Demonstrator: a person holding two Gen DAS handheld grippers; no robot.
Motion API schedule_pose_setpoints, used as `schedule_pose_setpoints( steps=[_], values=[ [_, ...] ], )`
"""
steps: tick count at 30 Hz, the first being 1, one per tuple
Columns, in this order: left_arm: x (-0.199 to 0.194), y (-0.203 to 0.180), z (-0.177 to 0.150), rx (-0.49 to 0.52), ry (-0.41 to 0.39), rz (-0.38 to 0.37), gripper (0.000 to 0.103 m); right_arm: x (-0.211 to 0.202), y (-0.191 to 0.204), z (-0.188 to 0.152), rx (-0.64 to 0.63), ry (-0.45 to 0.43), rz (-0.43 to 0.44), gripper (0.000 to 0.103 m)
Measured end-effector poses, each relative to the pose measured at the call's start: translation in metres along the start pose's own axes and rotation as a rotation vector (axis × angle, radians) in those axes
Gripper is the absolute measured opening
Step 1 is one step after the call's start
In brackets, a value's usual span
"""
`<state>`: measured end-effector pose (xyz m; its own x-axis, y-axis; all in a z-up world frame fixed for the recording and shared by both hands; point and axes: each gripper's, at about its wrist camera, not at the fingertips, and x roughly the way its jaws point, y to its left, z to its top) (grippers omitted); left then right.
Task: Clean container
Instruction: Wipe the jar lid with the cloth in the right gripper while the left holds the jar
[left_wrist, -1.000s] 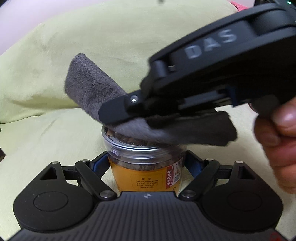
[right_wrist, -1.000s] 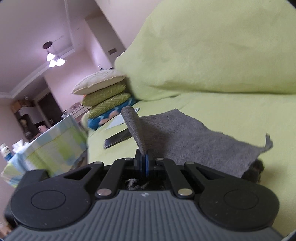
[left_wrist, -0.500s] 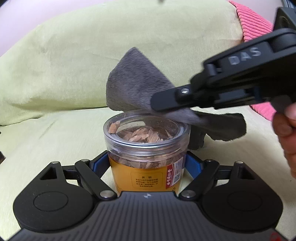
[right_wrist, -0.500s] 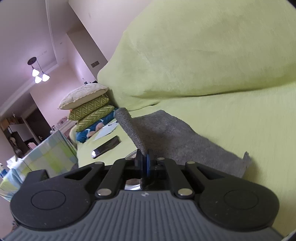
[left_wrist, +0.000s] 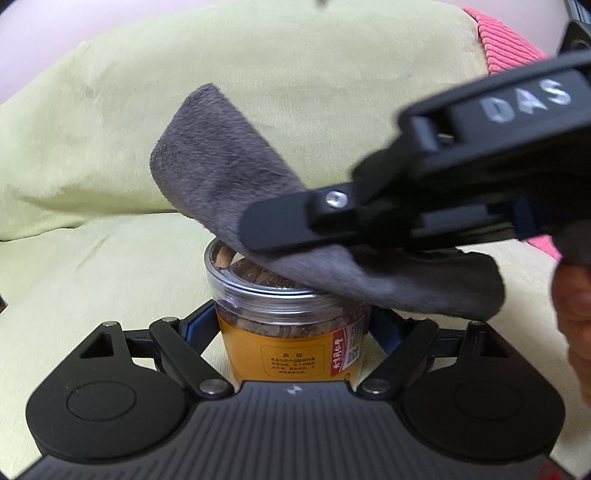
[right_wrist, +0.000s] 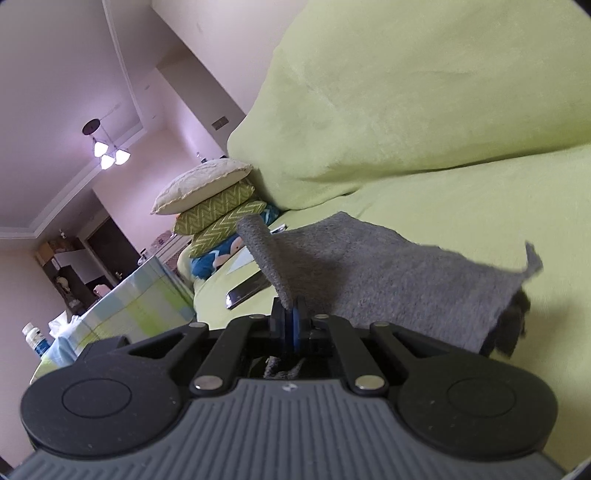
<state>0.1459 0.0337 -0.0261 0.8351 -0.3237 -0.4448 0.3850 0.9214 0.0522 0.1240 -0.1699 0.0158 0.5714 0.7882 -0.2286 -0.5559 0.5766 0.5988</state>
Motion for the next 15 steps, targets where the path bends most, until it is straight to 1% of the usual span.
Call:
schedule_pose_setpoints(
  steps=[4,9,15],
  values=[
    [0.004,0.002,0.001,0.009,0.000,0.004,0.084,0.001,-0.007,0.006,-0.018,-0.032,-0.053,0.002],
    [0.010,0.005,0.003,0.018,-0.003,0.003,0.084,-0.012,-0.014,0.010,-0.010,-0.054,-0.103,0.002],
    [0.016,0.010,0.004,0.016,-0.002,0.002,0.084,-0.029,-0.008,0.000,0.017,-0.043,-0.090,0.003]
  ],
)
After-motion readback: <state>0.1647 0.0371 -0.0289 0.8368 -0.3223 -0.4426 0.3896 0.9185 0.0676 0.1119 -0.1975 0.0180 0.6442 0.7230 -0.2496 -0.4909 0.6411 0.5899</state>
